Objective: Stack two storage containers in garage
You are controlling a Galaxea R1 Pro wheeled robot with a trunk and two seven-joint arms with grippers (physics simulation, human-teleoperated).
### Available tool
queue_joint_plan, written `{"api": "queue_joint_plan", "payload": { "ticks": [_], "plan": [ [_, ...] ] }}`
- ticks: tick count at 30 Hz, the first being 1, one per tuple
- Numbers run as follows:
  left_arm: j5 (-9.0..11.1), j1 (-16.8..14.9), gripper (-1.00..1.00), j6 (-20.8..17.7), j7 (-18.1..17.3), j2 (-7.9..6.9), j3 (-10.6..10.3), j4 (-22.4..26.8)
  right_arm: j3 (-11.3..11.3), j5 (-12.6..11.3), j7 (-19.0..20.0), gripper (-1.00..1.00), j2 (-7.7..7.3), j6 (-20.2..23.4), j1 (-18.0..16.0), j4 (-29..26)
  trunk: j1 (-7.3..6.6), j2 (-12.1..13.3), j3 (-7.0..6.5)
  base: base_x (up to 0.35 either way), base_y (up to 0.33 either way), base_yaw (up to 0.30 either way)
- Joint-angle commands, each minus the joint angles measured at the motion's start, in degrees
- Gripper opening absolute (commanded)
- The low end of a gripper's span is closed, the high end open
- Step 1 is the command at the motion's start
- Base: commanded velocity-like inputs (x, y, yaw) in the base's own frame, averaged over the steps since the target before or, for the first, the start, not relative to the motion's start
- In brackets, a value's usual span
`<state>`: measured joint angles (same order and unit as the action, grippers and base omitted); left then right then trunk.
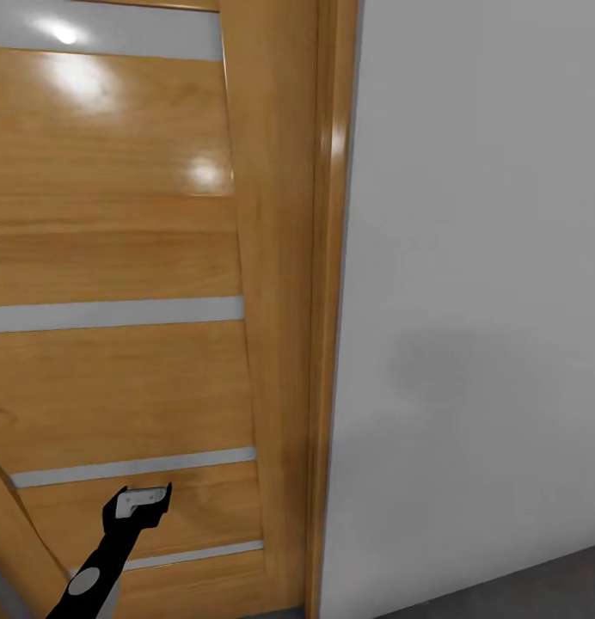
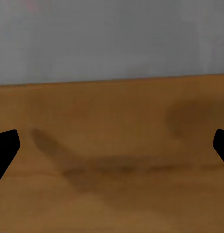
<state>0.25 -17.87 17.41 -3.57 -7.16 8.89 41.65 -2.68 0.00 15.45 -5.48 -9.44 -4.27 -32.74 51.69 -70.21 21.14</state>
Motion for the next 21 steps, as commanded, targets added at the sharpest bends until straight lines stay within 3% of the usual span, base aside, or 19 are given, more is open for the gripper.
{"api": "queue_joint_plan", "payload": {
  "ticks": [1, 21],
  "plan": [
    [-0.08, -0.09, 1.0, 0.17, -0.38, 0.01, 0.07, 0.03, -0.27, -0.02, 0.46, 1.0, 0.03, -0.14, -0.04, 0.04, 0.01, -0.03, 0.05, 0.068, 0.0, 0.0],
    [-0.08, -0.07, 1.0, 0.17, -0.38, -0.05, 0.07, 0.01, -0.28, -0.01, 0.46, 1.0, 0.03, -0.14, -0.04, 0.04, 0.01, -0.03, 0.05, 0.076, 0.0, 0.0]
  ]
}}
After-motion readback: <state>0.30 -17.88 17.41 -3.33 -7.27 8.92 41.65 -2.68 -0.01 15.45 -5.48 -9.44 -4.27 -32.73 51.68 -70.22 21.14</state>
